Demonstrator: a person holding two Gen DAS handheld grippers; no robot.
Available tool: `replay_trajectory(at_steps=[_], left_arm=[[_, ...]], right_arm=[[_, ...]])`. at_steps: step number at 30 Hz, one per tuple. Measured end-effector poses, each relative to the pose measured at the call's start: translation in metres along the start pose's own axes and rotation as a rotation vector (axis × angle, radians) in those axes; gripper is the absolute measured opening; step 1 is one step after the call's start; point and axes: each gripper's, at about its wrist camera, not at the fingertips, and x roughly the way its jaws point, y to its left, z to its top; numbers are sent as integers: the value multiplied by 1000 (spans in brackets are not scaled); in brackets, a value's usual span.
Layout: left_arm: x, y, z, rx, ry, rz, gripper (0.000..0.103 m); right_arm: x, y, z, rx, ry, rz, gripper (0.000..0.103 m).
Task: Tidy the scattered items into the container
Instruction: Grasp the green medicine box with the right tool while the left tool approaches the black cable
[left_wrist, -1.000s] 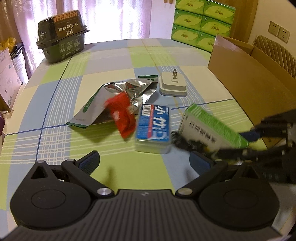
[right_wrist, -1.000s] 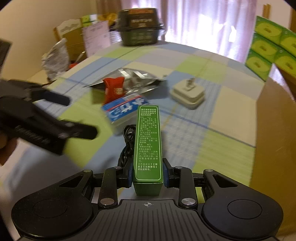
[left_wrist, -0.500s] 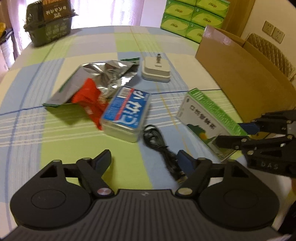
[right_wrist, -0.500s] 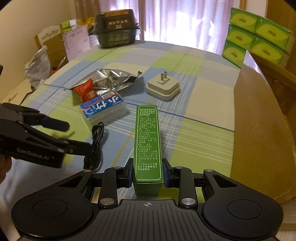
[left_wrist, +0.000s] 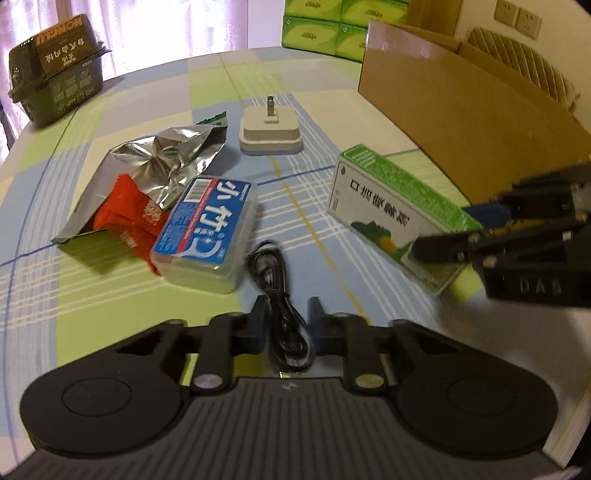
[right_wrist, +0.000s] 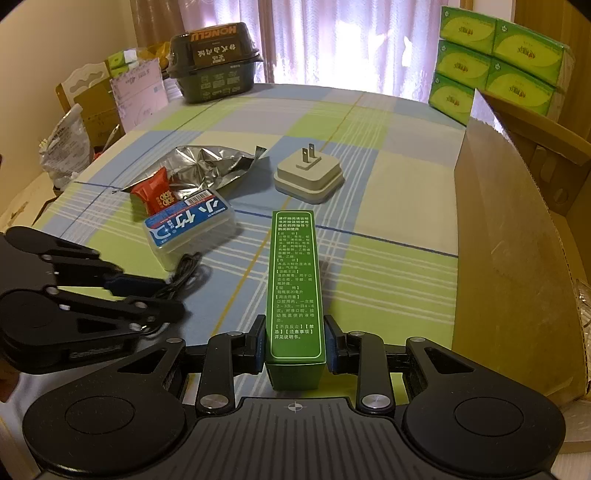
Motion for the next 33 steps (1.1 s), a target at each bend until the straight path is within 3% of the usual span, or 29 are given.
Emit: replay_trajectory(at_steps=[15, 19, 33], left_arm=[[-1, 7, -4, -22, 2, 19, 22], [-2, 7, -4, -11, 8, 26, 12], [-7, 13, -8, -35, 18, 12, 12]], right_arm=[[4, 8, -1, -23, 0, 8, 33], [7, 9, 1, -22, 1, 9, 33], [30, 9, 12, -36, 25, 3, 34]])
